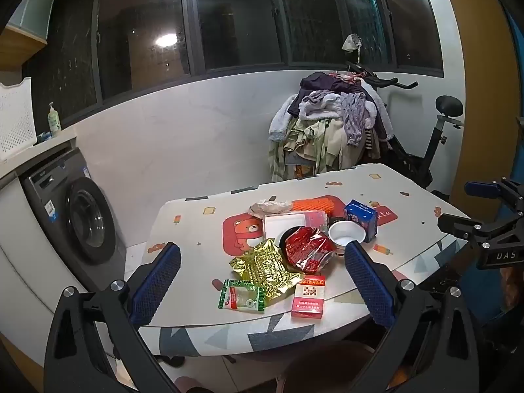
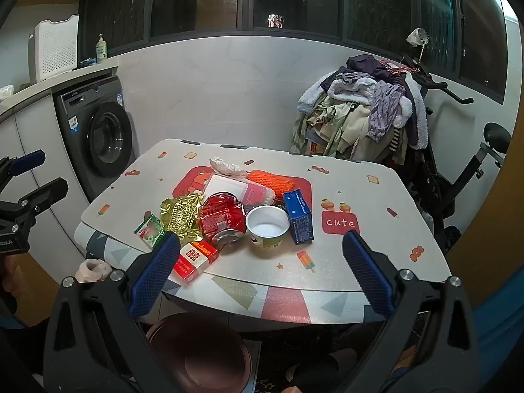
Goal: Collect trash
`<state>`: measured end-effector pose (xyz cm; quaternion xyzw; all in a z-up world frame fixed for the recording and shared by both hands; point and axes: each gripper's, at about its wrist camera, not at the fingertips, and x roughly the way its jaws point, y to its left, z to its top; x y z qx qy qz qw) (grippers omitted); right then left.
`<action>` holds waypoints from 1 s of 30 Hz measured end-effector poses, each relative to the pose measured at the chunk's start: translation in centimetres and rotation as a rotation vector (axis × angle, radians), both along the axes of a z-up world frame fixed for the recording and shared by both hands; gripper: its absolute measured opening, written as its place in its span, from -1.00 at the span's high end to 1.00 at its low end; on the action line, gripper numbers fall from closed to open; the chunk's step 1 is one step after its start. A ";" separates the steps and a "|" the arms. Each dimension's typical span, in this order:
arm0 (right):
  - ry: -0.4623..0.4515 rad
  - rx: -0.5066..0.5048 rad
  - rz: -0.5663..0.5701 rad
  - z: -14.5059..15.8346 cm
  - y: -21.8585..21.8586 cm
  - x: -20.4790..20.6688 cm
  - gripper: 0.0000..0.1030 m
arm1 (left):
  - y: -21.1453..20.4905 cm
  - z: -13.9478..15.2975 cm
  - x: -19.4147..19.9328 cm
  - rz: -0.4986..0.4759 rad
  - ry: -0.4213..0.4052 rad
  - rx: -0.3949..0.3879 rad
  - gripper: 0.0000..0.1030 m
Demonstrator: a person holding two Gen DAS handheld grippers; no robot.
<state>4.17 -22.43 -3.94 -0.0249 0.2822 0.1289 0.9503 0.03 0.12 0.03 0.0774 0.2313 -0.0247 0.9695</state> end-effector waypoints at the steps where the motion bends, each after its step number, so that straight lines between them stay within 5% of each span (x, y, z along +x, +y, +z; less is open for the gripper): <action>1: 0.000 0.000 0.000 0.0 0.0 0.0 -0.89 | 0.0 0.0 0.0 -0.001 -0.001 0.002 -0.91; 30: -0.003 -0.007 -0.004 0.3 0.9 0.2 -0.89 | 0.0 -0.8 0.0 0.007 -0.011 0.039 -0.91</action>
